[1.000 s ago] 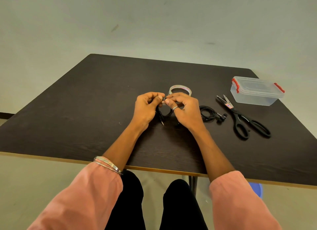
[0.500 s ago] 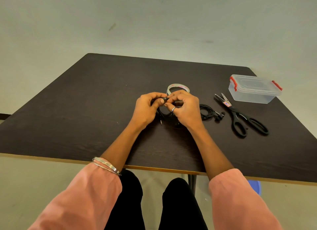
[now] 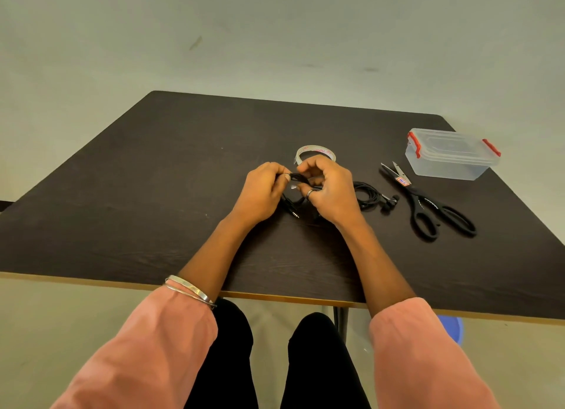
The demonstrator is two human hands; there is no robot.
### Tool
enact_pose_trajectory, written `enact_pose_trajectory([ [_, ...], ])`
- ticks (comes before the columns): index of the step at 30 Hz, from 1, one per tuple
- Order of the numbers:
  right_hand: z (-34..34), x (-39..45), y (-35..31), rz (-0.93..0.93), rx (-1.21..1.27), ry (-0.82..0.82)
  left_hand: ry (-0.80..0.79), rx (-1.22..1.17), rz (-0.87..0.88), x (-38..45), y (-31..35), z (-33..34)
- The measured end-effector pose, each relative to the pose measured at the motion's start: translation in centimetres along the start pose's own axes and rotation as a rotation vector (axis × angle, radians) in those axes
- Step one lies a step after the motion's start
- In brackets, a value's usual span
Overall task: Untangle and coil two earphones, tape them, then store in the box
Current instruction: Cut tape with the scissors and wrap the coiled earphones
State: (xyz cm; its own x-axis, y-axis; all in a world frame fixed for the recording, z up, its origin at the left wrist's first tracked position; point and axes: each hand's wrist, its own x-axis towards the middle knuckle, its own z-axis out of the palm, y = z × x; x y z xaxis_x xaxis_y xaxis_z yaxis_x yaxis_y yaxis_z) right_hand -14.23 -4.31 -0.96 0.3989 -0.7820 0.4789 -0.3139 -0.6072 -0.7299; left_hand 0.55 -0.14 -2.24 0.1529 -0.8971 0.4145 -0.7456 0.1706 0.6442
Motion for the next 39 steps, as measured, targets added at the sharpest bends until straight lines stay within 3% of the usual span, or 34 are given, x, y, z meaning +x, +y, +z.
enact_pose_trajectory([
  [6,0.0,0.0,0.0,0.087,-0.003,-0.075,0.001,-0.066,-0.036,-0.1,0.1,-0.4],
  [11,-0.1,0.1,0.0,0.099,-0.033,-0.041,0.010,-0.050,-0.022,-0.1,0.1,-0.3],
  [21,0.3,-0.2,0.1,-0.083,-0.237,0.064,-0.013,-0.035,0.004,-0.3,0.8,-0.5],
  [26,0.2,-0.2,-0.1,-0.008,-0.102,0.074,-0.043,0.100,0.012,-0.1,1.2,-0.2],
  [34,0.1,-0.2,-0.1,0.069,-0.011,0.026,0.101,0.328,0.140,-0.3,1.0,0.4],
  [39,-0.1,0.1,0.0,0.270,0.241,-0.056,0.152,0.378,0.198,-0.4,1.2,0.5],
])
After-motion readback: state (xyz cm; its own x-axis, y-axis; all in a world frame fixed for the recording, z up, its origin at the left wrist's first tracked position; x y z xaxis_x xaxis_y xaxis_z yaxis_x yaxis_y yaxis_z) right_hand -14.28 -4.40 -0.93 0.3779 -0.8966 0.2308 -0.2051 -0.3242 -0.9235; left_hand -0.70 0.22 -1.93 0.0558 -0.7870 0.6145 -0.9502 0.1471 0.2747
